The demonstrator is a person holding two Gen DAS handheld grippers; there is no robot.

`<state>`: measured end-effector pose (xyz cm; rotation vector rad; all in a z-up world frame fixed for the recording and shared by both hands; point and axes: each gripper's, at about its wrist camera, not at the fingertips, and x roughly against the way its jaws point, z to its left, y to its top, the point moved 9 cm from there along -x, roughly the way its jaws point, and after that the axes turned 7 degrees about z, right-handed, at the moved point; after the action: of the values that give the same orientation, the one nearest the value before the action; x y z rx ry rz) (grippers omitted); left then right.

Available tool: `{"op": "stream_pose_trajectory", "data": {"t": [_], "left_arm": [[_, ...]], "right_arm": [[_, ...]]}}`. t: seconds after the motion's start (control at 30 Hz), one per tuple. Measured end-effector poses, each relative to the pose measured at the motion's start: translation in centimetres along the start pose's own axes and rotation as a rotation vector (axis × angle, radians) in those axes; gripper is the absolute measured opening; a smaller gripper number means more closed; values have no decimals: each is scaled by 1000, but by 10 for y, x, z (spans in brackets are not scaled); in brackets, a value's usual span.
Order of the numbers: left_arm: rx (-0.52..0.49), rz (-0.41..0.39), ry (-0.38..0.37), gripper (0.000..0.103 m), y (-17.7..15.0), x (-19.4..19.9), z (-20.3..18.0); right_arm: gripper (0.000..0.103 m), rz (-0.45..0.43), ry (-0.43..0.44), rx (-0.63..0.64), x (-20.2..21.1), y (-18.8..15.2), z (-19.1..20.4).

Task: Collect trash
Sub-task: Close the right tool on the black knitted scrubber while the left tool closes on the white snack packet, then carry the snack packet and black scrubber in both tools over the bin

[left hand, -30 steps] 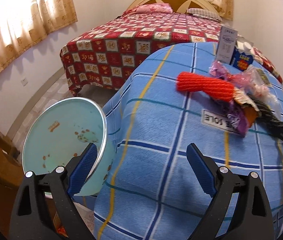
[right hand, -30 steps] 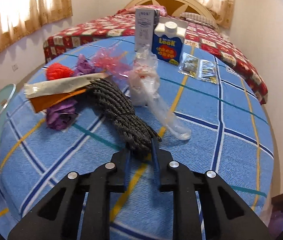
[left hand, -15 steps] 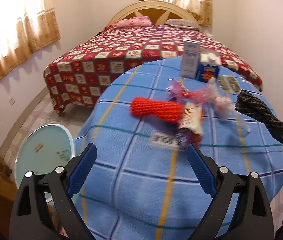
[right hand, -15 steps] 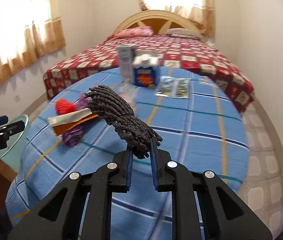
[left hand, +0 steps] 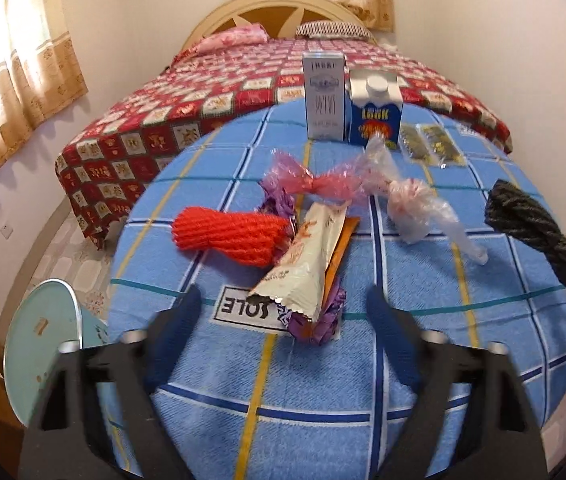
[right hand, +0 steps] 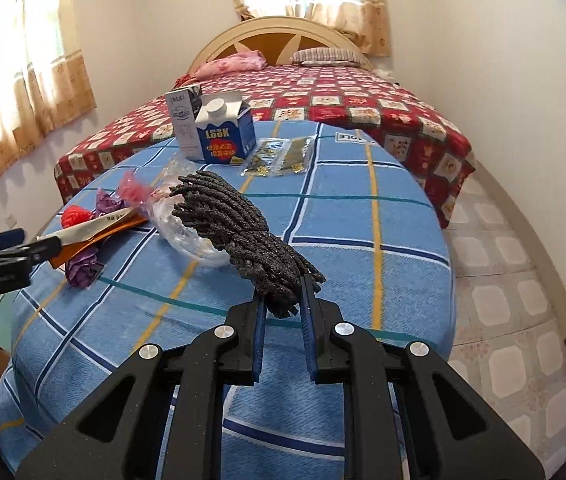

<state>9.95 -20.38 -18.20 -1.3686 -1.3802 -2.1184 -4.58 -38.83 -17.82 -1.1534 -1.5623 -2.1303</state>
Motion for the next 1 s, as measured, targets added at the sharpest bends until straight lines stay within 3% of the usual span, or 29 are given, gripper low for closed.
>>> {"op": "stream_pose_trajectory", "data": {"t": [0.03,0.07,0.1,0.13,0.5,1.0], "left_arm": [[-1,14,-7,52,-2,-3,0],[-2,37,-26,28,-6,-8,-1],[0,50,-37,12,-8,-9,-1],[0,52,-39,8,-9,-9,0],[-11,-78,-21,4,-17,57,25],[89,-77,88,4,-49,76,115]], "right_arm": [[17,2,4,1,-1,0,1],[17,3,11,2,-2,-2,2],[17,4,18,6,-3,-3,5],[17,4,22,9,-3,-3,6],[17,-20,61,70,7,3,44],[17,-46,139,193,-1,24,134]]}}
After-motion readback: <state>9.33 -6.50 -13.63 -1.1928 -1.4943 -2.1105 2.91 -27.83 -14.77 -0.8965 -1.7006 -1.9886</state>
